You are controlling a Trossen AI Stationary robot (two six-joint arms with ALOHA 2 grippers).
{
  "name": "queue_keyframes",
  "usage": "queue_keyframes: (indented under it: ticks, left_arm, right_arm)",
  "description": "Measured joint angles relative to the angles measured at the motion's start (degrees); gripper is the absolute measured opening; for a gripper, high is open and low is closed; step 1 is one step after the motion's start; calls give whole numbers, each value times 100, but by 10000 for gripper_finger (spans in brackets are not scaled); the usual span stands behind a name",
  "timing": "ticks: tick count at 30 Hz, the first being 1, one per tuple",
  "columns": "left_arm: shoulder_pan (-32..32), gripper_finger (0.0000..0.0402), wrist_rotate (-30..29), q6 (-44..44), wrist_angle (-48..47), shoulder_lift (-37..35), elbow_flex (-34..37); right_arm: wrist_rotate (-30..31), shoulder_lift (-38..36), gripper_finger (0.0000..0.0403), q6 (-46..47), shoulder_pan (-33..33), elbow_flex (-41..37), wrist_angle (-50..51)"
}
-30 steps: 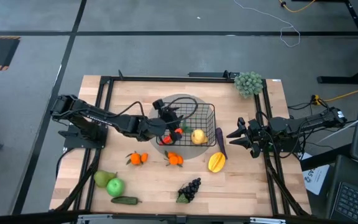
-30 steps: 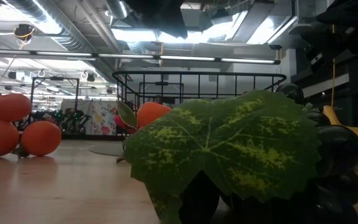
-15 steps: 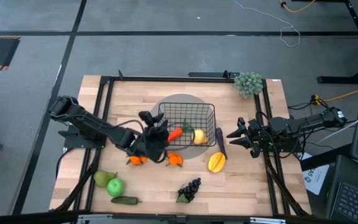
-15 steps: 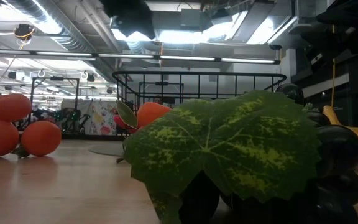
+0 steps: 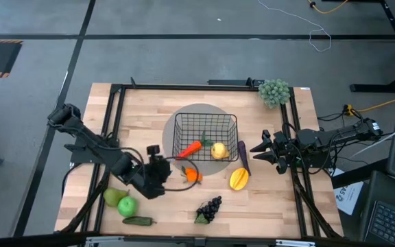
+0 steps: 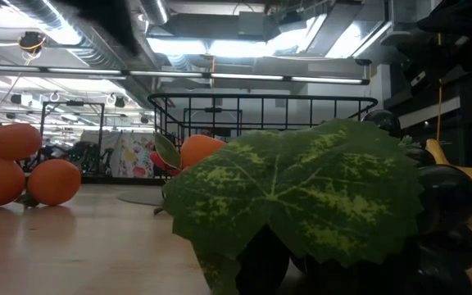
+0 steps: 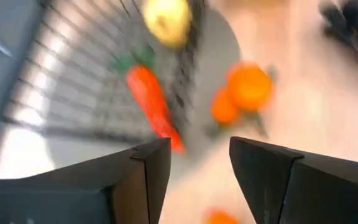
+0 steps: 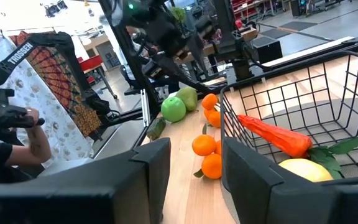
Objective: Build produce basket
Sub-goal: Put the orange carrot into the wire basket
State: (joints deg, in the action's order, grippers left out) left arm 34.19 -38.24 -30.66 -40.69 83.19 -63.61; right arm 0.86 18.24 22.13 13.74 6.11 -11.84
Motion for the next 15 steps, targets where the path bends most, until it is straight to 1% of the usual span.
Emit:
queue_keyframes:
  ticks: [2, 3, 6, 7, 10, 12, 13, 15]
  left_arm:
    - [64, 153, 236, -467, -381, 12, 88]
    - [53, 152, 243, -584, -375, 56, 179]
    - [-20, 152, 262, -631, 53, 194, 610]
    - [-24, 152, 188, -637, 226, 221, 786]
    - [53, 152, 110, -606, 989, 288, 1366]
    - [122, 152, -38, -591, 1505, 273, 1738]
    - [178, 152, -205, -587, 1794, 278, 1895]
    - [302, 149, -773, -511, 2223, 278, 2128]
  right_arm:
    - [0, 0, 139, 0, 2, 0, 2]
    - [0, 0, 139, -4, 1, 0, 5]
    - [0, -1, 139, -13, 2, 0, 7]
    - [2, -3, 139, -11, 0, 0, 8]
    - [2, -3, 139, -19, 2, 0, 9]
    - [2, -3, 139, -20, 0, 0, 8]
    - [2, 1, 139, -21, 1, 0, -1]
    - [2, -3, 139, -15, 2, 0, -4]
